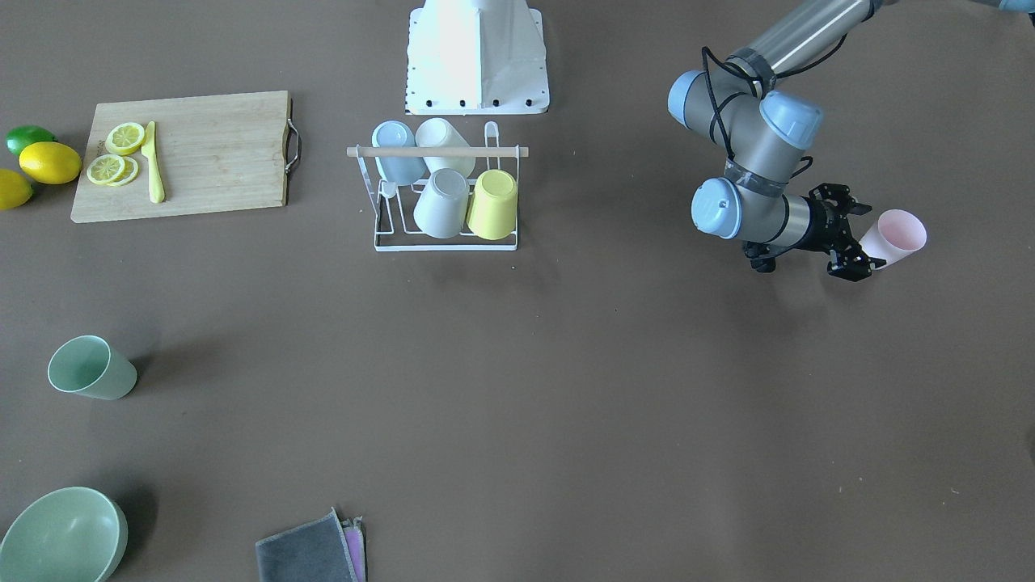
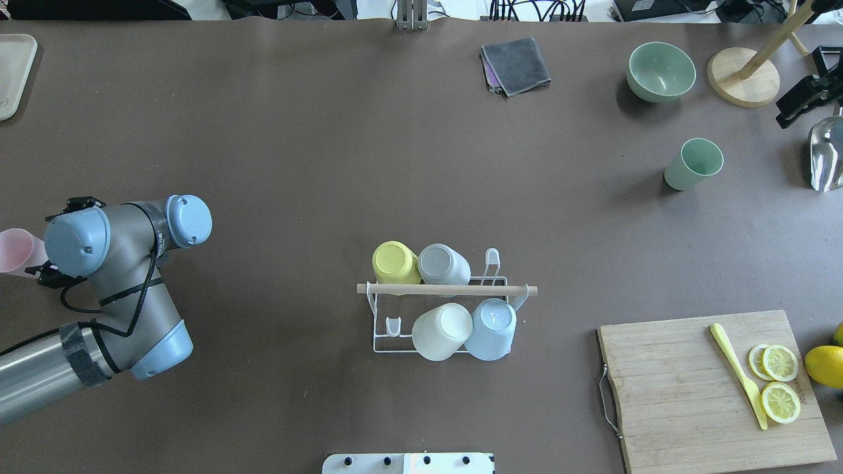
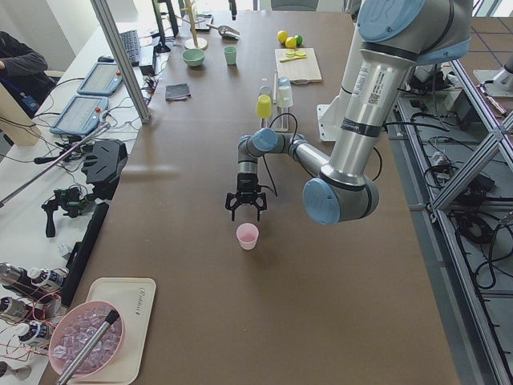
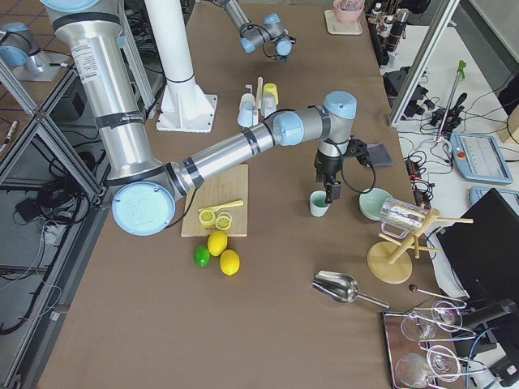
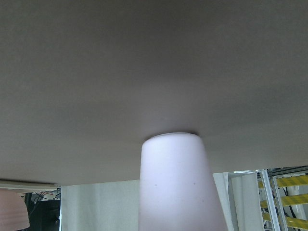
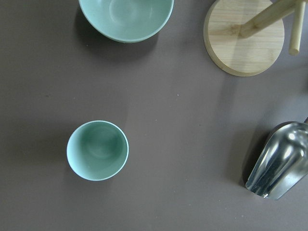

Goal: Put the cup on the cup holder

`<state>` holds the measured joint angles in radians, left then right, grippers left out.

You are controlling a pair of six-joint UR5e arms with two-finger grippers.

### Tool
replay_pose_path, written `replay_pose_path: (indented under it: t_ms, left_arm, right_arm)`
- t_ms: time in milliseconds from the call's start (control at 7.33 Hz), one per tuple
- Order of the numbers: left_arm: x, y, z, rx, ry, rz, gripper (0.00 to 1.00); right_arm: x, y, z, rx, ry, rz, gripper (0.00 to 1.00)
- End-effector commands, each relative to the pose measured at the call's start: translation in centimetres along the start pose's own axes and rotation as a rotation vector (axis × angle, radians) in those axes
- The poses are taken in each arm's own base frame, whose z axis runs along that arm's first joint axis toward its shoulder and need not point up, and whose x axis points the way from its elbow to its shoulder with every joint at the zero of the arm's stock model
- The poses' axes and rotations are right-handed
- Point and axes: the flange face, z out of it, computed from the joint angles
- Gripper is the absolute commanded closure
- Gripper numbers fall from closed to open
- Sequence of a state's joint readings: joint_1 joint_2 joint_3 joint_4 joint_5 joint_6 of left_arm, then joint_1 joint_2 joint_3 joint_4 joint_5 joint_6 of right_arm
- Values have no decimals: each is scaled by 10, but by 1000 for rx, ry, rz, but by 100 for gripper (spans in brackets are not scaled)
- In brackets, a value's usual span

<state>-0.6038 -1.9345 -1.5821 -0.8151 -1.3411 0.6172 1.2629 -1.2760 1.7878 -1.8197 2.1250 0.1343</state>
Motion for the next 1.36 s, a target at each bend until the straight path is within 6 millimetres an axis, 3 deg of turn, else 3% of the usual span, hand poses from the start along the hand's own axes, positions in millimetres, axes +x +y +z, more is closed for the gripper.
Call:
replay_pose_path:
  t_ms: [0,136,273,409,545,818,1227]
  left_arm:
    - [0,0,10,-11,-22,-30,2]
    - [2,-1,24,-1,-33,-36,2]
    - [6,-2,38,3,-38,-38,2]
    - [10,-2,50,0,-36,-46,2]
    - [12,-3,57,3,-39,-46,2]
    - [16,-4,73,6,-41,-50,2]
    - [20,-4,90,22,-51,-56,3]
  right_arm:
    - [-48,-22,-2,20,89,-91,0]
    - [-81,-29,6,1,119,-136,0]
    - [-103,-40,-7,-24,123,-139,0]
    - [-112,-44,-13,-33,121,-152,0]
    - [-135,-44,-5,-43,123,-192,0]
    - [-146,-42,6,-61,134,-300,0]
    - [-133,-52,29,-133,180,-567,0]
